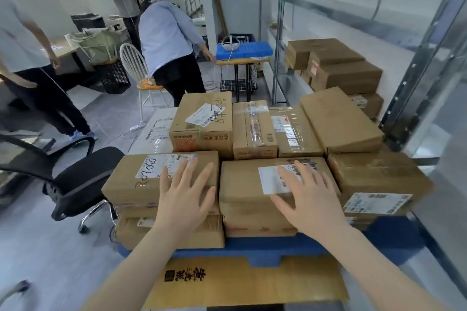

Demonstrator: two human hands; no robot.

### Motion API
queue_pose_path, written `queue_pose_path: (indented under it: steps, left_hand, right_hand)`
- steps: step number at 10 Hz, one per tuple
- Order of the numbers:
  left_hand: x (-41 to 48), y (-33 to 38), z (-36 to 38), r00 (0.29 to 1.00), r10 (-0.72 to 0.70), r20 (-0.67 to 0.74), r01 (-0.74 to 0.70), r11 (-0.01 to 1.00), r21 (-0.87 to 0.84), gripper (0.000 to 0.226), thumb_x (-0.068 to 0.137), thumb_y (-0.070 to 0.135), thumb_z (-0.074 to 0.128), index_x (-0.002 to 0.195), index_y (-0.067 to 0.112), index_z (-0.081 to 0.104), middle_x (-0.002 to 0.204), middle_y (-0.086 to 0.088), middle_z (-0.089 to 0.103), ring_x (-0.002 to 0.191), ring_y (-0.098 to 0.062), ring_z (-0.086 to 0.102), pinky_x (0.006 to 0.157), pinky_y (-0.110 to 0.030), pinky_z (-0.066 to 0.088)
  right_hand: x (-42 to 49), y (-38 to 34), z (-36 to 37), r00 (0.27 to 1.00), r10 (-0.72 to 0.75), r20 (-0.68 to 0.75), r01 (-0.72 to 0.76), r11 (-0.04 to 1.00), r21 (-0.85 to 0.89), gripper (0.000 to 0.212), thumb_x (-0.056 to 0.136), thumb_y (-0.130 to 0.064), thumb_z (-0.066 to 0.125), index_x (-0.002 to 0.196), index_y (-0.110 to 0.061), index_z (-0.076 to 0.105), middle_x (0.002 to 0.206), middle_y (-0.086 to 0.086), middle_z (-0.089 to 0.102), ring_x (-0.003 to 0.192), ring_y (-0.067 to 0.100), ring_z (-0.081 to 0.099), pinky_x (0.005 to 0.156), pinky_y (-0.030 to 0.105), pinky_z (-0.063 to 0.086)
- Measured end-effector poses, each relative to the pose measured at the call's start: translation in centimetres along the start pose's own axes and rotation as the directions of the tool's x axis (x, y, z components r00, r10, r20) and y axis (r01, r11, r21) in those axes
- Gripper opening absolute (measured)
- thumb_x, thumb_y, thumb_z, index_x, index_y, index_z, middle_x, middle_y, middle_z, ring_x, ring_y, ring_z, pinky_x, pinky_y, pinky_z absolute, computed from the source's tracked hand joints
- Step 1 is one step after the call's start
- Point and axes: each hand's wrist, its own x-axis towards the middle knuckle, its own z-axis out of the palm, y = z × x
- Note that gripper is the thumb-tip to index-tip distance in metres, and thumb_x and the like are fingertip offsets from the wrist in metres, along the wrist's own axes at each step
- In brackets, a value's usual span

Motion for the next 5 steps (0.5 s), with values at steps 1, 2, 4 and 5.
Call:
queue_pose_path:
  steps: [1, 2, 4, 5]
  left_hand:
    - [-0.14, 0.27, 0.51, 1.0, -0.013, 0.027, 0.013, 1.0, 0.004, 0.054, 0.094, 0.051, 0.028, 0.143, 0.033, 0.038, 0.147, -0.005, 0.042, 0.14, -0.027, 0.031, 0.114, -0.056, 0.014]
    - [-0.2, 0.13, 0.63, 0.999, -0.021, 0.043, 0.02, 1.0, 0.02, 0.054, 0.094, 0.052, 0.025, 0.144, 0.034, 0.034, 0.147, -0.004, 0.042, 0.14, -0.025, 0.031, 0.114, -0.055, 0.015]
    - [-0.06, 0.45, 0.09, 0.999, -0.026, 0.044, 0.025, 0.999, 0.025, 0.056, 0.093, 0.053, 0.022, 0.144, 0.035, 0.035, 0.147, -0.003, 0.042, 0.14, -0.025, 0.031, 0.114, -0.056, 0.015]
    - [-0.1, 0.52, 0.04, 0.998, -0.033, 0.057, 0.033, 0.999, 0.012, 0.057, 0.093, 0.055, 0.02, 0.146, 0.037, 0.03, 0.15, -0.001, 0.037, 0.142, -0.023, 0.026, 0.115, -0.054, 0.012]
  right_hand:
    - [-0.46, 1.27, 0.37, 0.997, -0.021, 0.072, 0.022, 1.0, -0.022, 0.066, 0.086, -0.067, 0.034, 0.144, -0.036, 0.03, 0.152, 0.006, 0.03, 0.139, 0.028, 0.027, 0.114, 0.047, 0.017]
    - [-0.29, 1.52, 0.66, 0.995, -0.049, 0.083, 0.053, 0.997, -0.055, 0.065, 0.085, -0.063, 0.04, 0.143, -0.033, 0.034, 0.147, 0.008, 0.039, 0.137, 0.029, 0.032, 0.113, 0.047, 0.02]
    - [-0.36, 1.91, 0.8, 0.994, -0.063, 0.086, 0.068, 0.996, -0.055, 0.068, 0.086, -0.067, 0.032, 0.146, -0.036, 0.027, 0.15, 0.006, 0.035, 0.14, 0.028, 0.026, 0.115, 0.046, 0.015]
    - [-0.72, 2.18, 0.07, 0.991, -0.083, 0.103, 0.08, 0.996, 0.038, 0.067, 0.088, -0.066, 0.031, 0.148, -0.04, 0.014, 0.157, 0.002, 0.019, 0.144, 0.022, 0.013, 0.118, 0.042, 0.007]
